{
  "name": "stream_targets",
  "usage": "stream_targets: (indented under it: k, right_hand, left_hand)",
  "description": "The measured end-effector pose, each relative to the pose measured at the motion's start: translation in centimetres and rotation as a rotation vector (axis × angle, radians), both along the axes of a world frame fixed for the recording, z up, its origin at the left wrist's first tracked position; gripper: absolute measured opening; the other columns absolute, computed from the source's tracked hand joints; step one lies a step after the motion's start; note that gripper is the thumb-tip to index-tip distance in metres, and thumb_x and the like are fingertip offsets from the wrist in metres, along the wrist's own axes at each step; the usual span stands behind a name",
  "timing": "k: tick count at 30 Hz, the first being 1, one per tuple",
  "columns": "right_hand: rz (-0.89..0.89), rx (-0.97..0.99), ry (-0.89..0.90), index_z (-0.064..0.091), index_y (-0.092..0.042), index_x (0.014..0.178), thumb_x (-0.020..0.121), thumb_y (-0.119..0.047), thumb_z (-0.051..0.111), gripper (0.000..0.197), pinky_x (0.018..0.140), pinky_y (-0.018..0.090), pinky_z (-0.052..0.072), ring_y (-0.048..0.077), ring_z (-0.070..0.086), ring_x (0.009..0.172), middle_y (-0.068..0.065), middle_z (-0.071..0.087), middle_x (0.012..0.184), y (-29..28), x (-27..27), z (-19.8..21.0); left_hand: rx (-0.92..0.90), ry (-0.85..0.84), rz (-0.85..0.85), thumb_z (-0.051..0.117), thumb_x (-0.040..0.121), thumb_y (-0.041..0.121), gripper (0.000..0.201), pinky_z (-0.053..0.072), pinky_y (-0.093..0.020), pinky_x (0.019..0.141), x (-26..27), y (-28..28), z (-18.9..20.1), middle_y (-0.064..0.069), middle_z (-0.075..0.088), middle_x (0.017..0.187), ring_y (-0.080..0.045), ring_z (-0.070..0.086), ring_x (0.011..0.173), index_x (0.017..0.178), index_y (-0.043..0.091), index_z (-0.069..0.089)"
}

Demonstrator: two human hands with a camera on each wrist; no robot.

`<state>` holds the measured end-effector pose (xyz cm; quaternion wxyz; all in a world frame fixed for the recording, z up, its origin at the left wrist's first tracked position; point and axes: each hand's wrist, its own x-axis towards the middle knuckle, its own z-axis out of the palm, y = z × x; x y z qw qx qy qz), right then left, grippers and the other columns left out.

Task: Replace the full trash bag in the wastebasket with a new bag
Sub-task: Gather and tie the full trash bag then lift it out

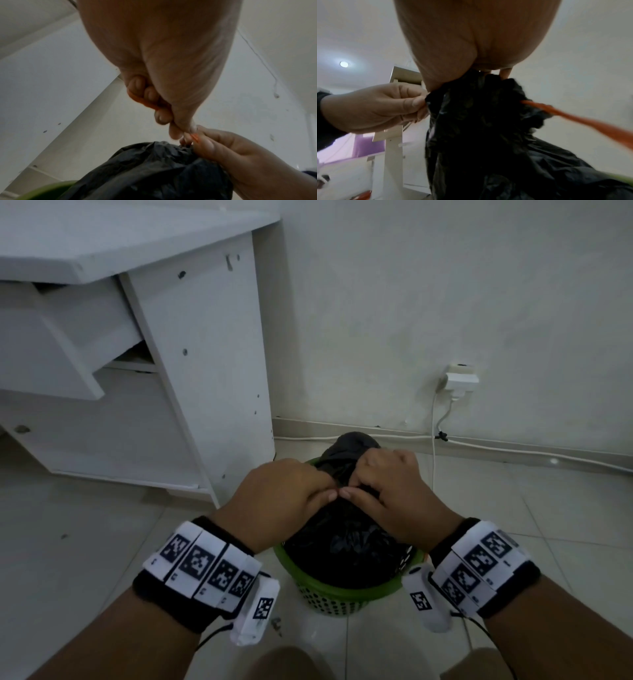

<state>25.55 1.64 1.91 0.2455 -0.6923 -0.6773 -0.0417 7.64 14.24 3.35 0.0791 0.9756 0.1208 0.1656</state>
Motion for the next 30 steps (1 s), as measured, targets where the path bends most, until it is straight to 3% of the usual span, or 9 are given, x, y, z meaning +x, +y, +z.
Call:
stream_targets:
  k: [4,7,10,15,19,22,25,28,30]
  right_hand:
    - [0.005,-0.023,-0.141,0.064,-0.029,0.085,0.090,-0.056,0.045,0.033,0.093,0.037,0.025,0.017,0.042,0.114,-0.004,0.049,0.111,-1.1,0.9,-1.1]
    - [-0.017,-0.059,-0.171,0.062,-0.028,0.085,0.093,-0.052,0.043,0.031,0.096,0.042,0.027,0.022,0.044,0.119,0.001,0.049,0.121,-1.9,1.8,-2.1]
    - [-0.051,-0.106,-0.132,0.061,-0.029,0.086,0.094,-0.051,0.039,0.032,0.098,0.039,0.024,0.023,0.045,0.119,0.002,0.046,0.123,-2.5,2.6,-2.9]
    - [-0.109,-0.138,-0.088,0.060,-0.027,0.087,0.094,-0.051,0.035,0.035,0.097,0.036,0.023,0.020,0.041,0.117,0.001,0.046,0.120,-2.8,3.4,-3.7]
    - [-0.145,-0.109,-0.064,0.061,-0.023,0.087,0.094,-0.048,0.035,0.036,0.094,0.038,0.026,0.020,0.043,0.116,0.002,0.049,0.117,-2.5,2.9,-4.4]
    - [-0.152,-0.088,-0.078,0.062,-0.023,0.089,0.094,-0.047,0.037,0.035,0.092,0.038,0.027,0.021,0.043,0.115,0.002,0.049,0.116,-2.0,2.2,-4.6]
    - [-0.150,-0.081,-0.094,0.066,-0.022,0.094,0.093,-0.047,0.037,0.038,0.093,0.043,0.033,0.025,0.046,0.114,0.005,0.052,0.117,-1.2,1.2,-4.3]
    - [-0.145,-0.030,-0.086,0.067,-0.017,0.099,0.095,-0.042,0.036,0.040,0.090,0.045,0.037,0.029,0.052,0.109,0.009,0.056,0.114,-0.8,0.3,-3.8]
    - [-0.138,-0.022,-0.085,0.066,-0.016,0.100,0.096,-0.040,0.035,0.040,0.092,0.046,0.036,0.028,0.053,0.109,0.008,0.055,0.115,-0.7,0.0,-3.6]
  left_hand:
    - [-0.012,-0.032,-0.018,0.031,0.093,0.054,0.051,0.032,-0.029,0.059,-0.9,1.4,-0.9,0.007,0.065,0.071,-0.016,0.050,0.072,0.078,0.023,0.070]
    - [0.008,-0.090,0.003,0.035,0.094,0.045,0.047,0.040,-0.034,0.056,-1.9,2.6,-1.7,0.003,0.061,0.063,-0.020,0.048,0.067,0.069,0.017,0.063]
    - [0.063,-0.117,0.012,0.039,0.094,0.038,0.042,0.045,-0.036,0.051,-2.4,3.3,-2.3,0.001,0.056,0.056,-0.022,0.048,0.061,0.061,0.017,0.055]
    - [0.159,-0.034,0.162,0.039,0.093,0.041,0.047,0.036,-0.030,0.055,-3.1,4.9,-3.7,0.002,0.060,0.052,-0.026,0.052,0.059,0.058,0.019,0.063]
    - [0.062,0.142,0.242,0.046,0.096,0.047,0.038,0.035,-0.034,0.072,-2.3,3.7,-3.3,-0.003,0.071,0.084,-0.031,0.057,0.091,0.095,0.025,0.077]
    - [0.009,0.051,0.270,0.031,0.091,0.061,0.065,0.043,-0.044,0.095,-0.6,0.9,-2.1,-0.008,0.068,0.114,-0.033,0.055,0.111,0.127,0.016,0.063]
    - [-0.010,-0.090,0.239,0.034,0.095,0.052,0.065,0.038,-0.045,0.108,1.3,-1.8,-1.4,-0.010,0.057,0.135,-0.029,0.049,0.125,0.141,0.009,0.048]
    - [-0.170,-0.054,0.159,0.036,0.101,0.042,0.036,0.046,-0.035,0.084,2.8,-3.4,-1.4,0.000,0.064,0.103,-0.018,0.057,0.095,0.118,0.019,0.058]
    - [-0.346,-0.014,0.164,0.036,0.105,0.038,0.029,0.046,-0.037,0.071,3.4,-3.5,-2.2,0.001,0.060,0.085,-0.017,0.055,0.077,0.097,0.018,0.056]
